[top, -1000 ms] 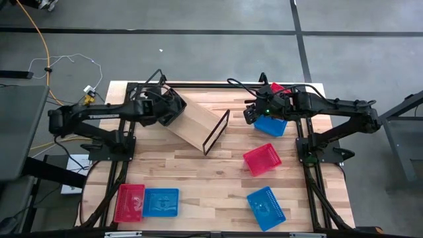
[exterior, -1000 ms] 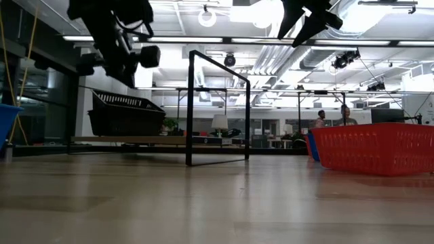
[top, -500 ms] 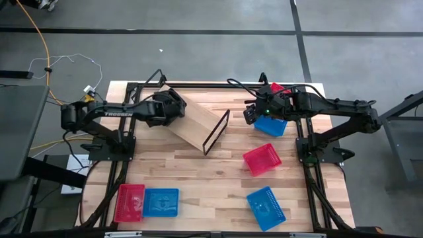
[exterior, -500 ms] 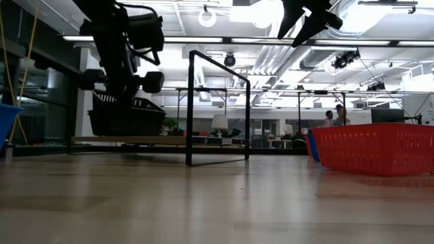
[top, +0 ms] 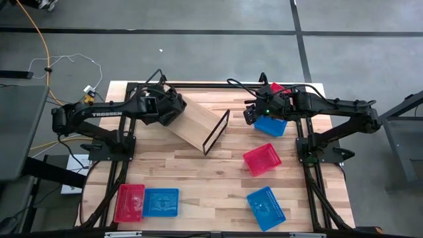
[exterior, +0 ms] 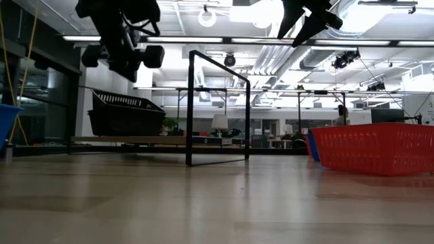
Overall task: Stack baskets on shelf by color
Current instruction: Stack the black bin into the black bin on the shelf
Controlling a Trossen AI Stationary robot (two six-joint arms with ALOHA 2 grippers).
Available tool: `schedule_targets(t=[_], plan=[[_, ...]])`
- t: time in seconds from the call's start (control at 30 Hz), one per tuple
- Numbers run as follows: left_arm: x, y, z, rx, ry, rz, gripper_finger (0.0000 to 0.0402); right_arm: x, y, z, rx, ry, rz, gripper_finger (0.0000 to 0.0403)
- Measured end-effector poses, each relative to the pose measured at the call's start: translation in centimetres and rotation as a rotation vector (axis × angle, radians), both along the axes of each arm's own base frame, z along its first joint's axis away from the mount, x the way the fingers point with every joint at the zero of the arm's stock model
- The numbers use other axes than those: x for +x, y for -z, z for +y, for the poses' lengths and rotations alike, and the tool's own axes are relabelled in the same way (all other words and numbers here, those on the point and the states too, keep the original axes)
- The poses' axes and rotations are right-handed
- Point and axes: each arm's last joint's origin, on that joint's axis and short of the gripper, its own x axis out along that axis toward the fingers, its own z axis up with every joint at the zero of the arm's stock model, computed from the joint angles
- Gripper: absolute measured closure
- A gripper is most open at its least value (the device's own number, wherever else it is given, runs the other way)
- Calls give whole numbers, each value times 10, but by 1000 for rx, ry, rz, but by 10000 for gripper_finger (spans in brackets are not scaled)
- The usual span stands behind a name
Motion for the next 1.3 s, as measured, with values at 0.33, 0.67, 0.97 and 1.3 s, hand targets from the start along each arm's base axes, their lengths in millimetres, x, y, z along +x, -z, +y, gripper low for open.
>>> schedule_targets(t=[0.33,0.67,0.97,1.3], plan=[[-8,12,13,-33,-74,68,401,0,0,0,-3,3,0,181],[-16,40,12,-151,-98,34,401,0,0,0,-8,7,1,181],[-11,18,12,-108,-40,-17,401,0,0,0,-13,10,1,181],[32,-10,-9,-330,798,138,401,0,0,0,-15,8,3,181]])
